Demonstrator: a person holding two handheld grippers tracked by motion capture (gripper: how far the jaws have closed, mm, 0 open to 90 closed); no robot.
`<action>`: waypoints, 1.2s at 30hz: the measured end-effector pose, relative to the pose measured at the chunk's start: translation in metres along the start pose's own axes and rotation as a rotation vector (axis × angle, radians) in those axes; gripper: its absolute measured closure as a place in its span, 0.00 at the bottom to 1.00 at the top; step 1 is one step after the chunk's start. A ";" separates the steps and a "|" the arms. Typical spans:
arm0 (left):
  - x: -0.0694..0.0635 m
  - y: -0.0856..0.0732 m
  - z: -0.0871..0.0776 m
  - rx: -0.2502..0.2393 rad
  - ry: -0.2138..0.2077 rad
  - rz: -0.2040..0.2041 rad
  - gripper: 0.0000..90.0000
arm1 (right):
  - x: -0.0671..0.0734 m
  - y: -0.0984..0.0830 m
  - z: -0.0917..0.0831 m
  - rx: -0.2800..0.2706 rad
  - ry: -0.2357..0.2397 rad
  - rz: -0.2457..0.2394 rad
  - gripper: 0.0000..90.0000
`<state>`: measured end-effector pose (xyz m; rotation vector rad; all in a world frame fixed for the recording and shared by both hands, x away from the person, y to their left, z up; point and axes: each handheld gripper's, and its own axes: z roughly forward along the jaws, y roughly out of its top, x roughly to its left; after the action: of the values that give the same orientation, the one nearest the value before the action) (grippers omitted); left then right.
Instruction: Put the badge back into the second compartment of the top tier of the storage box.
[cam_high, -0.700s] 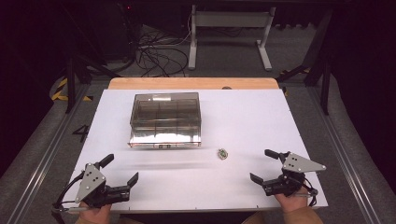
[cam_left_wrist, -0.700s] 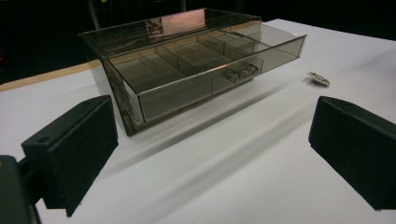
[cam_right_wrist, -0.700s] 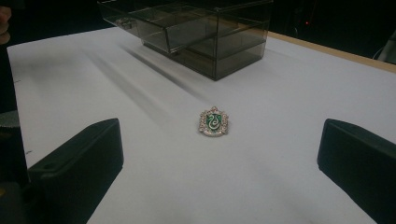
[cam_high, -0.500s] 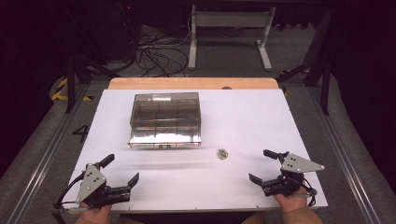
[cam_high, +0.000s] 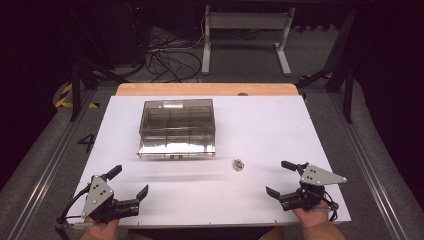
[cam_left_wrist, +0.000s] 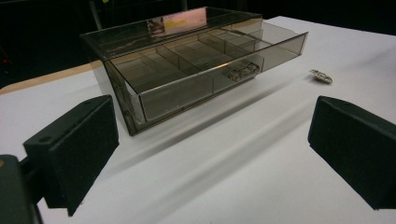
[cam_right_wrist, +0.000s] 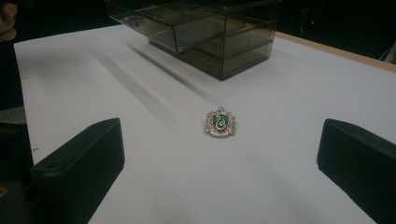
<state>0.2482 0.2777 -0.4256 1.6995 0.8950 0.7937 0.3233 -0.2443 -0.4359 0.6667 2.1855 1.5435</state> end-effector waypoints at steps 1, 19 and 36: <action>0.000 0.000 0.000 0.000 0.000 0.000 0.03 | 0.000 0.000 0.000 0.000 0.000 0.001 0.01; -0.001 0.000 0.000 0.004 0.001 0.010 0.03 | -0.005 0.021 0.014 0.018 0.035 0.013 0.02; -0.002 0.000 0.000 0.004 0.001 0.011 0.03 | -0.003 0.051 0.045 0.035 0.085 -0.007 0.05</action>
<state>0.2477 0.2762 -0.4254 1.7089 0.8893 0.8012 0.3594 -0.1974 -0.4023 0.6147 2.2795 1.5601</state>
